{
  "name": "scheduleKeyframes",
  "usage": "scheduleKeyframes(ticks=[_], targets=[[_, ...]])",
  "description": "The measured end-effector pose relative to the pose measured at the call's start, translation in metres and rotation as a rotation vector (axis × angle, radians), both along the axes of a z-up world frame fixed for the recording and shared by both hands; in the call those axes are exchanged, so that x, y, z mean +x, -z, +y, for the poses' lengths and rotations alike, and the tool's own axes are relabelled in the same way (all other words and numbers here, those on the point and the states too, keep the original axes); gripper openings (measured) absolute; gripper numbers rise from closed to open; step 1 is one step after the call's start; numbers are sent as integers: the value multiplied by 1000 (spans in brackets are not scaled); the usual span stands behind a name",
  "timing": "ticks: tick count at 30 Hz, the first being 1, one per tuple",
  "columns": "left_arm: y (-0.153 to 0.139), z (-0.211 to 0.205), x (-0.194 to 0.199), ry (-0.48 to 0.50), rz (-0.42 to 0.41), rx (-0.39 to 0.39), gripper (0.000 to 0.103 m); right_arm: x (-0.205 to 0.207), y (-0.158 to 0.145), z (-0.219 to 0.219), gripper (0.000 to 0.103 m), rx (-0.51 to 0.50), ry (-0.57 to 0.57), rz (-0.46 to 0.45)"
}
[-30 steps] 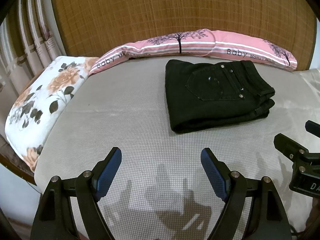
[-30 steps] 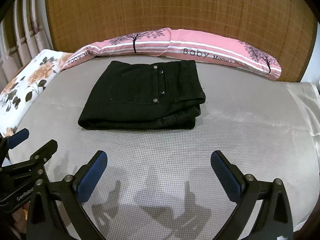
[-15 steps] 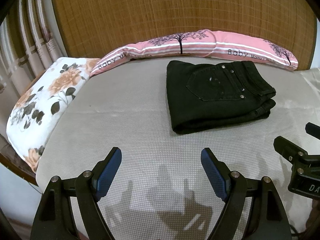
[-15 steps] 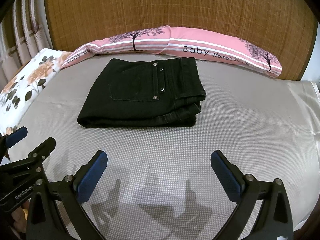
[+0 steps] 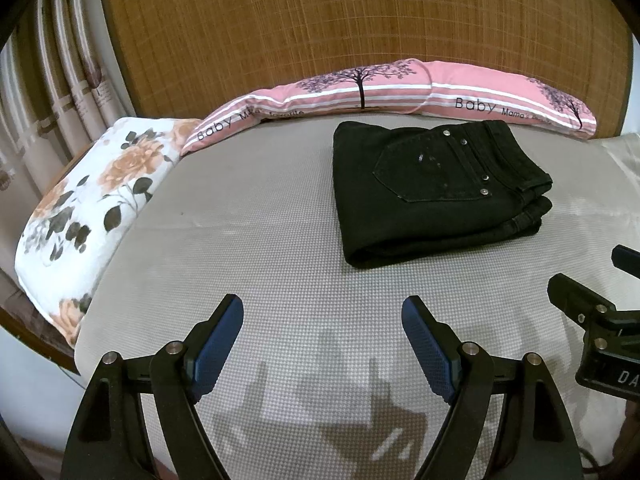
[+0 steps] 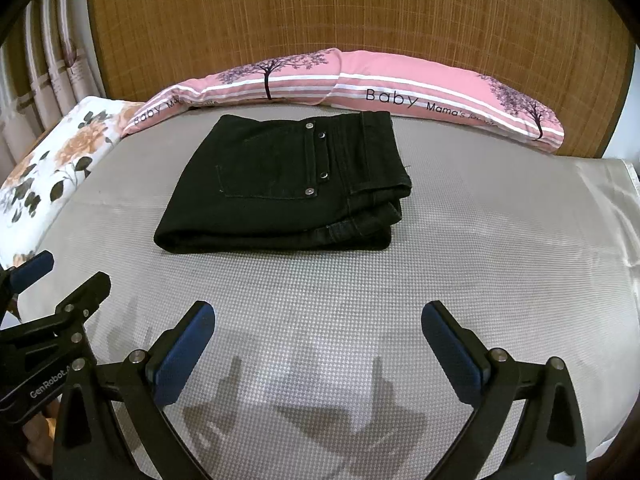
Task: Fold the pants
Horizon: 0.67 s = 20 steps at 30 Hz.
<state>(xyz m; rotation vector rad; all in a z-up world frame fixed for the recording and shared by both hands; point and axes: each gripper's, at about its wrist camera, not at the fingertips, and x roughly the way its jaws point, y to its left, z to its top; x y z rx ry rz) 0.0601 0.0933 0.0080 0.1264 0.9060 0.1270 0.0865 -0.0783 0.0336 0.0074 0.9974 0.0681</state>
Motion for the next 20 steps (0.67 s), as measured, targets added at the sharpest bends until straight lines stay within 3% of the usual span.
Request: scheduleKeyframes(ticks=[20], targets=[[4, 4, 9, 23, 26, -12, 82, 0, 2, -1, 102, 3, -4, 6]])
